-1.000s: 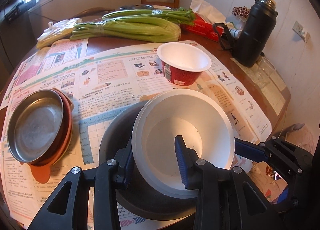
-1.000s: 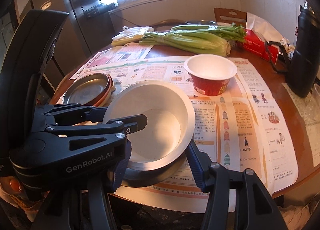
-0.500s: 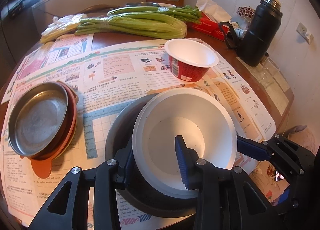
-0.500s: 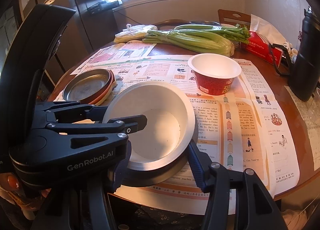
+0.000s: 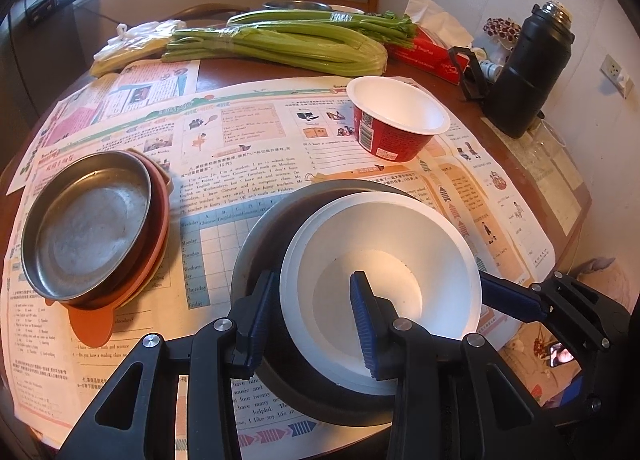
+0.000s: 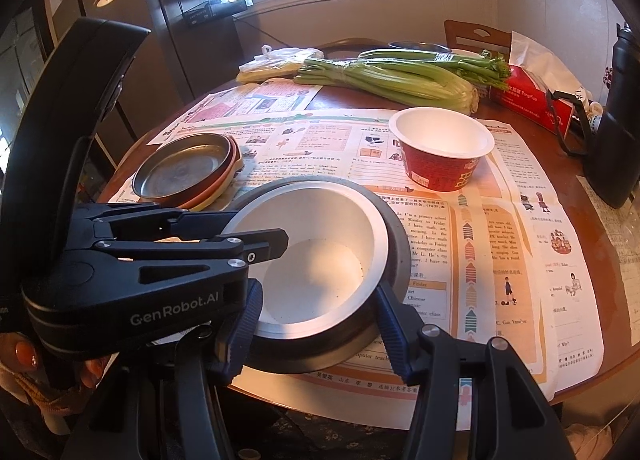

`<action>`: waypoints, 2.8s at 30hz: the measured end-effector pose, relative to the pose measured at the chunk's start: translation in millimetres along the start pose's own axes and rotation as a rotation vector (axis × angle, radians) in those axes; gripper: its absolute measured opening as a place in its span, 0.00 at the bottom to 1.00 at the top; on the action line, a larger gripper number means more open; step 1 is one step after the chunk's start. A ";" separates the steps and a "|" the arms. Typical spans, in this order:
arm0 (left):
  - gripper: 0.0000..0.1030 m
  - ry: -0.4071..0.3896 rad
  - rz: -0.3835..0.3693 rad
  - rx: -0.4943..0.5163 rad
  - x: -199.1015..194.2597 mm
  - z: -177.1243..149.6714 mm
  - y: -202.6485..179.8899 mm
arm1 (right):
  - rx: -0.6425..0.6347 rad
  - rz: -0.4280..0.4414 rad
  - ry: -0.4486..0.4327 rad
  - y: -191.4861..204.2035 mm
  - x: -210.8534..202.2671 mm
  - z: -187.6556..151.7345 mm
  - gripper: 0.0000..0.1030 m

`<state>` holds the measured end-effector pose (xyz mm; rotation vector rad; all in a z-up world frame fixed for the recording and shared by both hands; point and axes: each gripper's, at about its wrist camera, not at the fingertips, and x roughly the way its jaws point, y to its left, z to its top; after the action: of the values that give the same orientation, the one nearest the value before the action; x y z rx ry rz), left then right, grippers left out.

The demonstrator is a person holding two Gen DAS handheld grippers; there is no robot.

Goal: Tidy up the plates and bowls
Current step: 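Set the white paper bowl inside the deep steel bowl and open the left tool, then move the left tool to the red-sided paper bowl and grasp its rim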

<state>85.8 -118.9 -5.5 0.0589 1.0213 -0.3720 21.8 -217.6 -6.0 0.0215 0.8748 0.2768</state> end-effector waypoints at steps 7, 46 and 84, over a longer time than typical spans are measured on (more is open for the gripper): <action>0.38 -0.007 0.008 -0.011 -2.1 0.0 3.7 | 0.010 0.011 -0.002 -3.2 -1.3 1.1 0.55; 0.52 -0.141 0.065 0.028 -54.2 35.6 -6.8 | 0.066 -0.028 -0.137 -32.9 -36.6 42.4 0.55; 0.56 -0.051 0.019 0.074 31.8 135.7 -33.3 | 0.213 -0.106 -0.076 -112.1 13.6 89.1 0.56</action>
<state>201.0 -188.7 43.3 0.1250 0.9561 -0.3924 123.6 -314.0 26.4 0.1824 0.8237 0.0822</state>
